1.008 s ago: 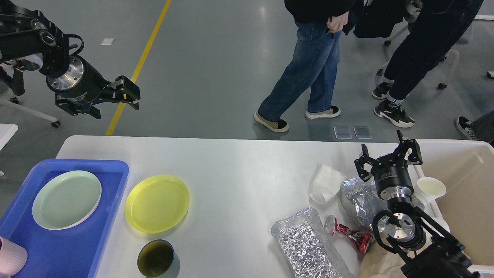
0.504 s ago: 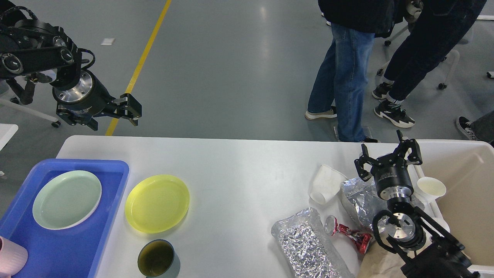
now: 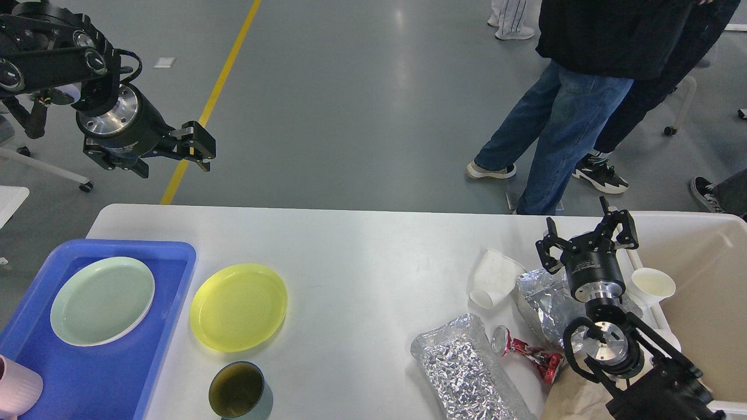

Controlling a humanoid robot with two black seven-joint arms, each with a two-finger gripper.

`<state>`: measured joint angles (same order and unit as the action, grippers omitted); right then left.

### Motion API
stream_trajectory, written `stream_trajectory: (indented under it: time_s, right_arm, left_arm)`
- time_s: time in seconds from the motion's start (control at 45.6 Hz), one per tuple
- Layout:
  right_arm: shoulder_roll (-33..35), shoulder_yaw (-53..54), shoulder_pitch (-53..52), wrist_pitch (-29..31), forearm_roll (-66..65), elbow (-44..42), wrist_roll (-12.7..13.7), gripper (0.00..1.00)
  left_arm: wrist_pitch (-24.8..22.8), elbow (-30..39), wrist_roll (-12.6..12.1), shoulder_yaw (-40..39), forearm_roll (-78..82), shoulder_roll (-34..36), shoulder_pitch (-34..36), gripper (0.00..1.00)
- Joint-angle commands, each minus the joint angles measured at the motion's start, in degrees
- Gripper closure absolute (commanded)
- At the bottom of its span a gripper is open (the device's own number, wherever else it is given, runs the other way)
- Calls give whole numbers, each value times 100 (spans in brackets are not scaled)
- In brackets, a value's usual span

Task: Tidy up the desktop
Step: 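Lower the left gripper toward the dark olive cup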

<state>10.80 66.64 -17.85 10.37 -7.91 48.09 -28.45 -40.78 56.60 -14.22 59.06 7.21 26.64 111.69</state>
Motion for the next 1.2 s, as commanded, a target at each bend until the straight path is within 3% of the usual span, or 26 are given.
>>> stream_trajectory:
  time_s: [0.0, 0.613, 0.876, 1.073, 1.183]
  right_arm:
    - [2, -2, 0, 0, 0, 8, -2, 0]
    - [-7, -2, 0, 0, 0, -1, 7, 0]
    - [2, -2, 0, 0, 0, 8, -2, 0]
    - [10, -2, 0, 0, 0, 8, -2, 0]
    - [10, 7, 0, 0, 0, 8, -2, 0]
  left_arm:
    - [0, 1, -2, 0, 0, -10, -68, 3]
    - [-176, 308, -2, 44, 0, -353, -534, 3]
    - [-510, 923, -2, 228, 0, -405, -578, 3]
    - [-1186, 1345, 86, 316, -9, -405, -525, 3]
    - [-1178, 1652, 68, 316, -9, -432, -534, 4]
